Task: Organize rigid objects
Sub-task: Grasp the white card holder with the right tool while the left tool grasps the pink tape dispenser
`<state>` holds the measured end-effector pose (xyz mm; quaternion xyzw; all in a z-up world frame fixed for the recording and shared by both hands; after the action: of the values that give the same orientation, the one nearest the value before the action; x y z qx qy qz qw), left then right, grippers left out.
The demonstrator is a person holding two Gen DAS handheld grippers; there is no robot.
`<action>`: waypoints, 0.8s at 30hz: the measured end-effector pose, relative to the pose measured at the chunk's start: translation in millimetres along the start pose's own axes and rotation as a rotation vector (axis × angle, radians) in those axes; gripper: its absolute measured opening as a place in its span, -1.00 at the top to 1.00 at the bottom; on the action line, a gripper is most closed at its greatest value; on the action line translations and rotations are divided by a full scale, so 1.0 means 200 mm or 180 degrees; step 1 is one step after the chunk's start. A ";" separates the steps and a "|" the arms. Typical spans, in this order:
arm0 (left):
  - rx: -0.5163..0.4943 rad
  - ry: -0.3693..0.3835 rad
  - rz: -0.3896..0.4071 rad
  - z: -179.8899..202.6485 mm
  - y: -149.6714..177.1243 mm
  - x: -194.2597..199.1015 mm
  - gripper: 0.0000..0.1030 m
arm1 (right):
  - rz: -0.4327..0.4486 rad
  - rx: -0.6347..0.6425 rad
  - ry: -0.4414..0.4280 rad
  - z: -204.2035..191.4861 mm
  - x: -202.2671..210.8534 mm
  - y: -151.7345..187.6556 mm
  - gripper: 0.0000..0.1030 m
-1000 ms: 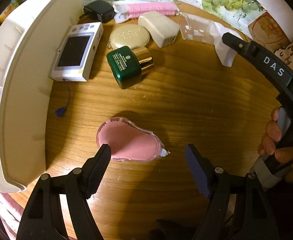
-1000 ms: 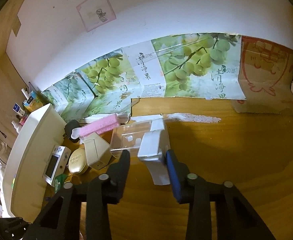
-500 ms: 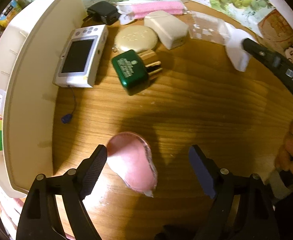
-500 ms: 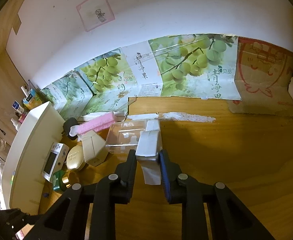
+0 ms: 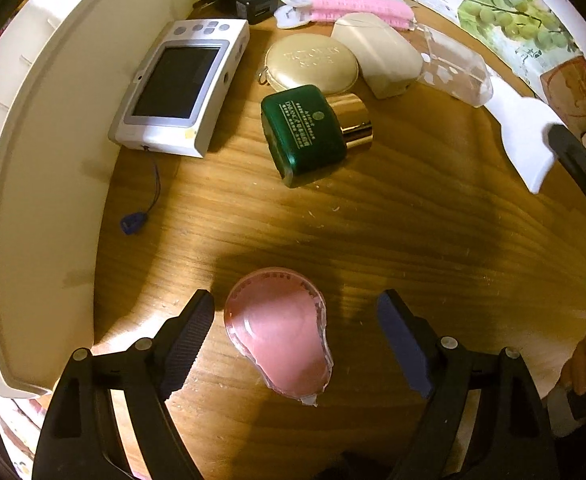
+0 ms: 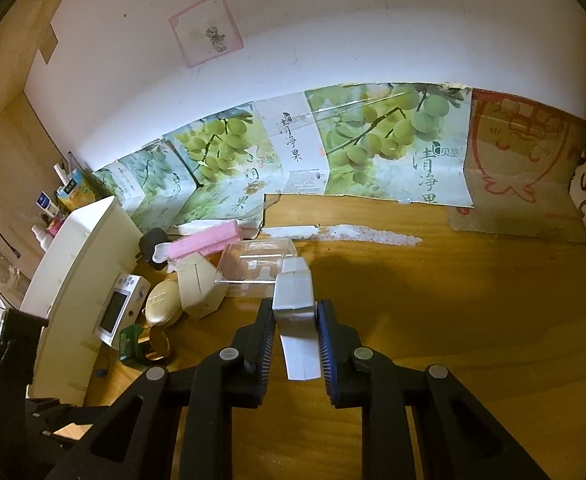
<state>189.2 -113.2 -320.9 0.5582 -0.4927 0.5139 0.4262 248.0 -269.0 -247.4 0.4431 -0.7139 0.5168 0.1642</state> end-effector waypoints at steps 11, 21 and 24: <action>0.0080 0.0122 0.0102 -0.14 -0.05 -0.02 -0.37 | 0.0018 0.0046 -0.0026 -0.03 0.13 0.03 0.61; 0.0070 0.0190 0.0199 -0.19 -0.12 0.00 0.07 | 0.0092 0.0109 0.0009 -0.08 0.24 0.06 0.62; 0.0062 0.0231 0.0199 -0.22 -0.11 0.00 0.08 | 0.0126 0.0121 0.0014 -0.10 0.28 0.06 0.62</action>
<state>203.5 -66.9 -315.9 0.5276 -0.4891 0.5516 0.4220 202.2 -277.4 -208.0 0.4307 -0.7122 0.5344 0.1470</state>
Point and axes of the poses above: each gripper's, at about its wrist camera, not at the fingertips, and x roughly against the way its jaws point, z to its right, y to its underside, the point moved 10 cm from there along -x, roughly the way its jaws point, and after that the axes turned 11 degrees about -y, right-handed, at the moved point
